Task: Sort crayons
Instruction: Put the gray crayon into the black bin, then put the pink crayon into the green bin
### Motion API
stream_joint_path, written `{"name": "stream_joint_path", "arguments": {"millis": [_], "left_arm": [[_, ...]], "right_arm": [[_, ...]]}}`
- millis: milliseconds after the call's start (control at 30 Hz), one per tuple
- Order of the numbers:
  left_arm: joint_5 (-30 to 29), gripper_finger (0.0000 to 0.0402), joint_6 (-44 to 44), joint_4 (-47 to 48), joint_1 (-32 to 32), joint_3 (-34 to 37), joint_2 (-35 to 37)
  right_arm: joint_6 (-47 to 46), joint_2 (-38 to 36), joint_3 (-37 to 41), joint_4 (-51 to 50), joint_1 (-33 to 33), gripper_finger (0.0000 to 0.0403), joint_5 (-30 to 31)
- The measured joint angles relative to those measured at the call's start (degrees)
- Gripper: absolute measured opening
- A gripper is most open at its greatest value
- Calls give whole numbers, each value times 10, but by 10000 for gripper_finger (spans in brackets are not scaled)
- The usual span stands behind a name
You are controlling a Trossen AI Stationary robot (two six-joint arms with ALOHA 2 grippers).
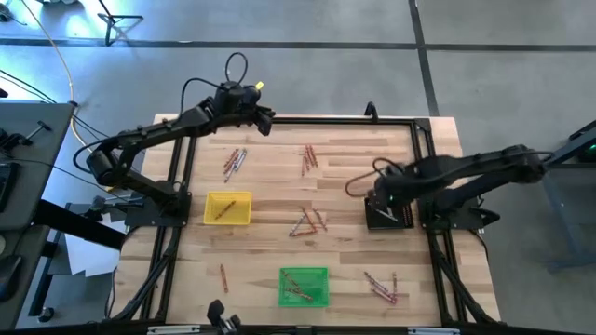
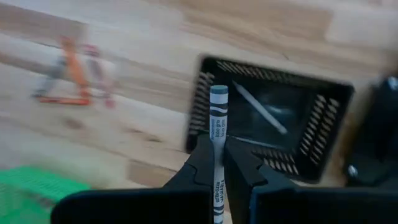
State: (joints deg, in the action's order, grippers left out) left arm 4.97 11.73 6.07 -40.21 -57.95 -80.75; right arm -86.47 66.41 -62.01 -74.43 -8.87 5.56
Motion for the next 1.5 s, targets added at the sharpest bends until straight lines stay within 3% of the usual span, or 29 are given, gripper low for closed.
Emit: {"name": "stream_joint_path", "arguments": {"millis": [167, 500, 900, 1267, 1500], "left_arm": [[-1, 95, 0, 0, -23, 0, 0], [0, 95, 15, -4, -25, 0, 0], [31, 95, 76, -78, -3, 0, 1], [36, 95, 108, -81, 35, 0, 2], [72, 95, 107, -81, 76, 0, 2]], "right_arm": [[-63, 0, 95, 27, -20, 3, 0], [-62, 0, 219, 129, -19, 8, -27], [18, 0, 227, 128, -19, 41, -12], [103, 0, 227, 127, -19, 99, -12], [208, -2, 227, 149, -19, 97, -11]]}}
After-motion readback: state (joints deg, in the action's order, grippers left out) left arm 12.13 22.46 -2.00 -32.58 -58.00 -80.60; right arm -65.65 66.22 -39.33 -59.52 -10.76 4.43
